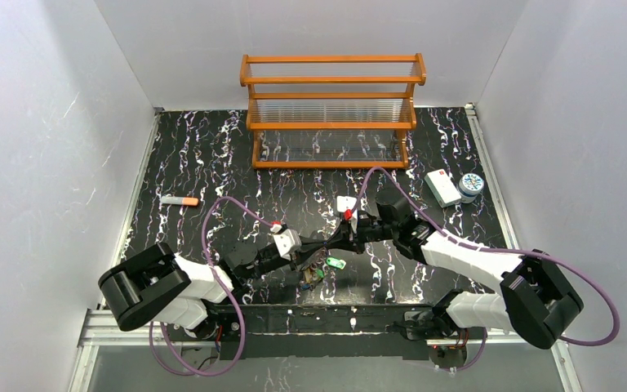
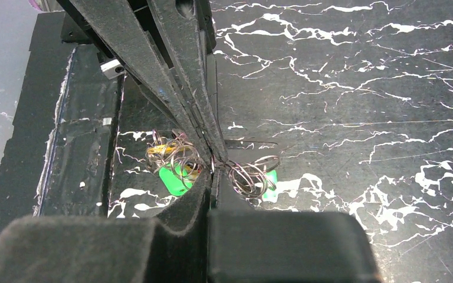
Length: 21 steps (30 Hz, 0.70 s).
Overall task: Put the keys on the keyring
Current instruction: Adjust the key on the keyring.
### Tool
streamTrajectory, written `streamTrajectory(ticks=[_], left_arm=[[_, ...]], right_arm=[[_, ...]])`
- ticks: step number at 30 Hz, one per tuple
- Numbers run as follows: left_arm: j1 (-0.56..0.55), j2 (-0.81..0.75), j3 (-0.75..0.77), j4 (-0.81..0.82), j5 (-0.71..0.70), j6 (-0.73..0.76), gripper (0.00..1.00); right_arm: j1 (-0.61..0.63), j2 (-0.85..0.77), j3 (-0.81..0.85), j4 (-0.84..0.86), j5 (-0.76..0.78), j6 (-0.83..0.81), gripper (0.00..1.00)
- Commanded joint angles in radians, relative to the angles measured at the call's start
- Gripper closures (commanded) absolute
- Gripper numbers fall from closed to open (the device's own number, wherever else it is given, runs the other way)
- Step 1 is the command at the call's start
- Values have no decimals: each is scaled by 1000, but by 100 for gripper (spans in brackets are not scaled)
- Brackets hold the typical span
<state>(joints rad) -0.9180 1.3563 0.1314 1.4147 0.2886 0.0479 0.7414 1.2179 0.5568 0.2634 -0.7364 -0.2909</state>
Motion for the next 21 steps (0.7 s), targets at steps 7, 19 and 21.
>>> streamTrajectory(ticks=[7, 19, 21], left_arm=[[-2, -64, -39, 28, -73, 31, 79], [-2, -145, -21, -253, -115, 179, 62], [-3, -135, -7, -282, -98, 198, 63]], right_arm=[[2, 45, 65, -167, 51, -96, 99], [15, 210, 264, -621, 216, -254, 99], [28, 246, 291, -665, 243, -262, 99]])
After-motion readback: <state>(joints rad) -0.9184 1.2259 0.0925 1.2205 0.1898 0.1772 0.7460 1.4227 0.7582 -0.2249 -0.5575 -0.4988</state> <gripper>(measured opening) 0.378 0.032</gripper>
